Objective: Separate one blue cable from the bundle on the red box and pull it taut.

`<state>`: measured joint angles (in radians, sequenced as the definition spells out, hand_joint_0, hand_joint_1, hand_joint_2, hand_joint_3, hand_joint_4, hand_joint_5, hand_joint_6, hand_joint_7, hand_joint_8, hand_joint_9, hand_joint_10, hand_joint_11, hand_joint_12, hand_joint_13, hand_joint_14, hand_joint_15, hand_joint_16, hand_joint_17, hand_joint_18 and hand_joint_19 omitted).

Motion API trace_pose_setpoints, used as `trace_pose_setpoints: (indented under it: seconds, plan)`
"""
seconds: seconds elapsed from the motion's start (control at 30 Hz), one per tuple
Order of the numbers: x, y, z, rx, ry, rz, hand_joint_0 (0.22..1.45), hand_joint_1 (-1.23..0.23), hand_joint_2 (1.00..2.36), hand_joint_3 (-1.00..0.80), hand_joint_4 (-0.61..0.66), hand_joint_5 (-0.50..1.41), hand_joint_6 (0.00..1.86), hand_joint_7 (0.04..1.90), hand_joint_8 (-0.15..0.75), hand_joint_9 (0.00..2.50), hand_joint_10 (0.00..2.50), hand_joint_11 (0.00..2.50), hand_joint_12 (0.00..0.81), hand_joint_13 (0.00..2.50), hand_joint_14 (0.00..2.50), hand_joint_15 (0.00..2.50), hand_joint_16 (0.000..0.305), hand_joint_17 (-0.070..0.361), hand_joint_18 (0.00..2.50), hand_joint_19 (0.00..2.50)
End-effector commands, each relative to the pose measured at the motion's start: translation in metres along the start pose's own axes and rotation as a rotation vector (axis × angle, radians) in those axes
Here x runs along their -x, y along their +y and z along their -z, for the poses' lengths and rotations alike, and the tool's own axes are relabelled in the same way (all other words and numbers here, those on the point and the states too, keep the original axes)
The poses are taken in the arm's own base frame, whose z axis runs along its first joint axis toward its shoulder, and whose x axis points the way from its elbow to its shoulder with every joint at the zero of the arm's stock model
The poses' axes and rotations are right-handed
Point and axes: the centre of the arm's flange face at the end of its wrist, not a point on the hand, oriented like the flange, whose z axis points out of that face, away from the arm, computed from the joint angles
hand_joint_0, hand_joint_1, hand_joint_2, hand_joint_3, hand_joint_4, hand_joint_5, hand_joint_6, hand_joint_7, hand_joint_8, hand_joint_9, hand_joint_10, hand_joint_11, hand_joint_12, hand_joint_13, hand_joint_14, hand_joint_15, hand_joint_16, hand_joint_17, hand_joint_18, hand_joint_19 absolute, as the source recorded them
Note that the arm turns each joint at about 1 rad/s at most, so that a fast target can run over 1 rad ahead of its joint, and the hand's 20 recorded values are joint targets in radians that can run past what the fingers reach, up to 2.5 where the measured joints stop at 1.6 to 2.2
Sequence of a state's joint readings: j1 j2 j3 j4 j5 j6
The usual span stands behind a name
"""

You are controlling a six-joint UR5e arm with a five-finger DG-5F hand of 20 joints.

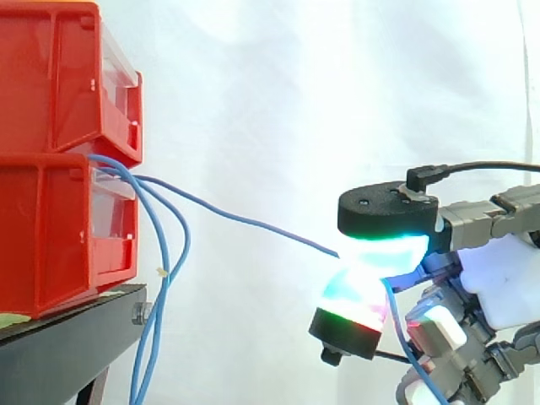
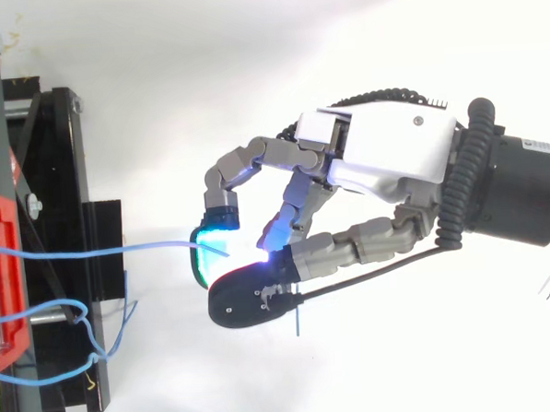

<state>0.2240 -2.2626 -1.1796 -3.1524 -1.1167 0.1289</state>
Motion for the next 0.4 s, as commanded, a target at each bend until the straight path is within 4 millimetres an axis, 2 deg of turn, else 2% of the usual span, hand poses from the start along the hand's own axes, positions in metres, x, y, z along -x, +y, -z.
trace_pose_setpoints:
  seconds: [0.0,0.37]
  plan:
    - [0.0,0.0,0.0,0.0,0.0,0.0,0.61,-0.89,1.01,0.02,-0.02,-0.04,0.9,1.15,0.264,1.37,0.02,0.5,0.363,1.09,0.02,0.52,0.051,0.114,0.97,0.48]
    - [0.0,0.0,0.0,0.0,0.0,0.0,0.61,-0.89,1.01,0.02,-0.02,-0.04,0.9,1.15,0.265,1.37,0.02,0.49,0.367,1.08,0.02,0.51,0.051,0.114,0.96,0.49]
